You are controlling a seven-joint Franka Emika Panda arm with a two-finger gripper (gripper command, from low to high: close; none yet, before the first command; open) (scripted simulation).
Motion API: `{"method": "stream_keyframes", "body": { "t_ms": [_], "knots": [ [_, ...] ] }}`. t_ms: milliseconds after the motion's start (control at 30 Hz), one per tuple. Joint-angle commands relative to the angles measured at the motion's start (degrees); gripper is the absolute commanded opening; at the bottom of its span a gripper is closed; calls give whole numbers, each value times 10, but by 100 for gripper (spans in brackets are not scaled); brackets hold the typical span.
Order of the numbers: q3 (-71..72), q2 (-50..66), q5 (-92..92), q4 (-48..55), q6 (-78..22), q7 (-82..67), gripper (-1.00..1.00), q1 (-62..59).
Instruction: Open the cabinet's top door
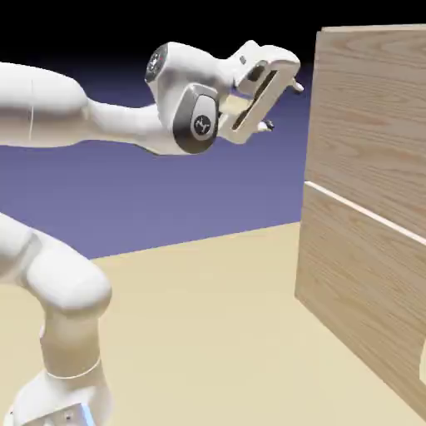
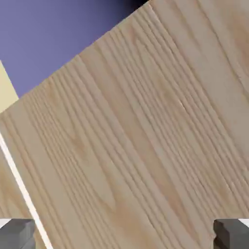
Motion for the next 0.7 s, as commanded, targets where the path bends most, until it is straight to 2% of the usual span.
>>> {"method": "stream_keyframes", "body": {
  "t_ms": [0,667],
  "knots": [
    [-12,-8,-16,8,-1,-25,0,12],
    [-257,-159,-334,173,-15,-523,0,248]
  ]
}}
